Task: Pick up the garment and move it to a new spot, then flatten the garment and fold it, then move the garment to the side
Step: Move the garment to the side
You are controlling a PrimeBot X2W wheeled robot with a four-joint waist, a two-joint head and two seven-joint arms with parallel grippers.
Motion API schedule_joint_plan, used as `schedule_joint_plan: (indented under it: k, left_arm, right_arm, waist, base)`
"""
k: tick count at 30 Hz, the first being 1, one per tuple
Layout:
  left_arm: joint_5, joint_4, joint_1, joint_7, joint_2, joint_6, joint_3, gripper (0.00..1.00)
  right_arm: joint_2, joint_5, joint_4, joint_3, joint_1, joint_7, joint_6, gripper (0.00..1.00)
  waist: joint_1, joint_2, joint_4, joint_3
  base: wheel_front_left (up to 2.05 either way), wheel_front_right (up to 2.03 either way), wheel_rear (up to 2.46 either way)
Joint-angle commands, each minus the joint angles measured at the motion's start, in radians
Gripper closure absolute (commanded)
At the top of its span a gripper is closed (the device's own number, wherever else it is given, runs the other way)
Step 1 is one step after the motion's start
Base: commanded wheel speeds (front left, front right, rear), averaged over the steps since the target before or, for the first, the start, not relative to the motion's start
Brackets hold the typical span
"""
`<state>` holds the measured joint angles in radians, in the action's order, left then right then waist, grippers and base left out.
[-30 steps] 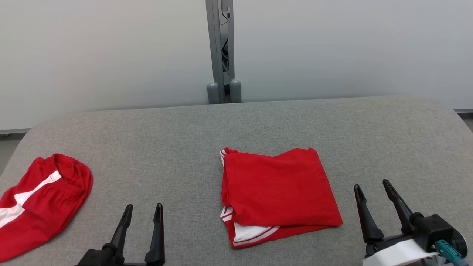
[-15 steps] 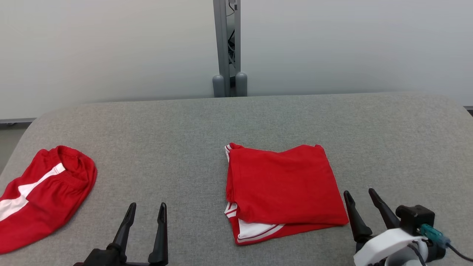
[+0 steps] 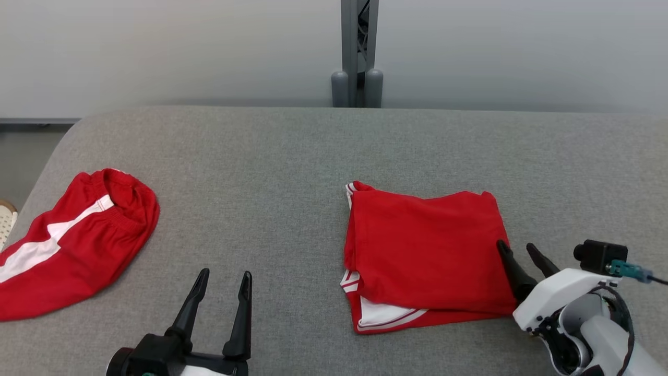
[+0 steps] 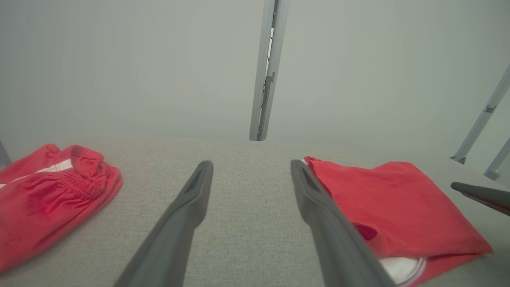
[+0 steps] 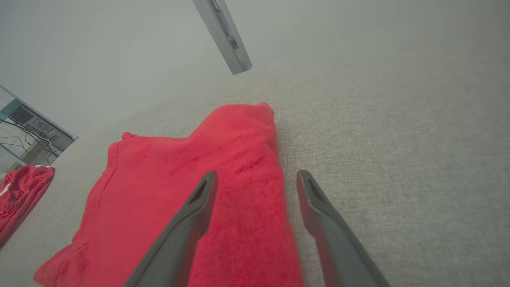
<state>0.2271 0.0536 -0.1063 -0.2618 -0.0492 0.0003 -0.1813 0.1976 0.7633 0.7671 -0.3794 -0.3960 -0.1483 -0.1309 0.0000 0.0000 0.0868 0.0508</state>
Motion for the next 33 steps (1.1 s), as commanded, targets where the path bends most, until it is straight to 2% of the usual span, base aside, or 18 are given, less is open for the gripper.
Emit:
schedule_joint_plan:
  k: [1,11,12,13,15,16,17,20,26,33]
  left_arm:
    - [-0.008,-0.001,0.025,-0.004,-0.003,-0.005,-0.001,0.00]
    - [-0.017,0.004,0.074,-0.004,-0.003,-0.012,-0.005,0.00]
    - [-0.018,0.004,0.077,-0.004,-0.003,-0.012,-0.005,0.00]
    - [-0.018,0.005,0.079,-0.004,-0.003,-0.011,-0.005,0.00]
    - [-0.018,0.006,0.082,-0.004,-0.003,-0.011,-0.004,0.00]
    - [-0.018,0.006,0.082,-0.004,-0.003,-0.011,-0.004,0.00]
    - [-0.020,0.007,0.083,-0.004,-0.003,-0.012,-0.004,0.00]
    - [-0.026,0.007,0.086,-0.004,-0.003,-0.014,-0.002,0.00]
    - [-0.037,-0.001,0.085,-0.004,-0.003,-0.018,0.001,0.00]
    - [-0.064,-0.013,0.102,-0.004,-0.003,-0.035,0.013,0.00]
  right_arm:
    - [0.018,0.022,0.014,-0.010,-0.021,-0.002,0.000,0.00]
    - [0.059,0.136,0.090,-0.122,-0.111,0.014,0.000,0.00]
    - [0.062,0.146,0.088,-0.138,-0.116,0.013,0.000,0.05]
    - [0.065,0.154,0.086,-0.151,-0.120,0.009,0.000,0.47]
    - [0.076,0.163,0.082,-0.175,-0.131,-0.013,0.000,0.83]
    - [0.076,0.163,0.082,-0.175,-0.131,-0.013,0.000,0.83]
    - [0.081,0.167,0.082,-0.185,-0.135,-0.027,0.000,0.98]
    - [0.103,0.155,0.103,-0.221,-0.156,-0.079,0.000,1.00]
    - [0.118,0.113,0.113,-0.226,-0.201,-0.117,0.000,1.00]
    - [0.107,-0.036,0.042,-0.091,-0.224,-0.118,0.000,1.00]
  waist:
    - [0.0000,0.0000,0.023,0.029]
    - [0.0000,0.0000,0.051,0.104]
    - [0.0000,0.0000,0.050,0.107]
    - [0.0000,0.0000,0.048,0.110]
    - [0.0000,0.0000,0.043,0.114]
    - [0.0000,0.0000,0.043,0.114]
    - [0.0000,0.0000,0.041,0.115]
    - [0.0000,0.0000,0.025,0.113]
    - [0.0000,0.0000,-0.022,0.118]
    - [0.0000,0.0000,-0.109,0.141]
  base:
    - [0.00,0.00,0.00]
    - [0.00,0.00,0.00]
    - [0.00,0.00,0.00]
    - [0.00,0.00,0.00]
    - [0.00,0.00,0.00]
    - [0.00,0.00,0.00]
    - [0.00,0.00,0.00]
    - [0.00,0.00,0.00]
    - [0.00,0.00,0.00]
    - [0.00,0.00,0.00]
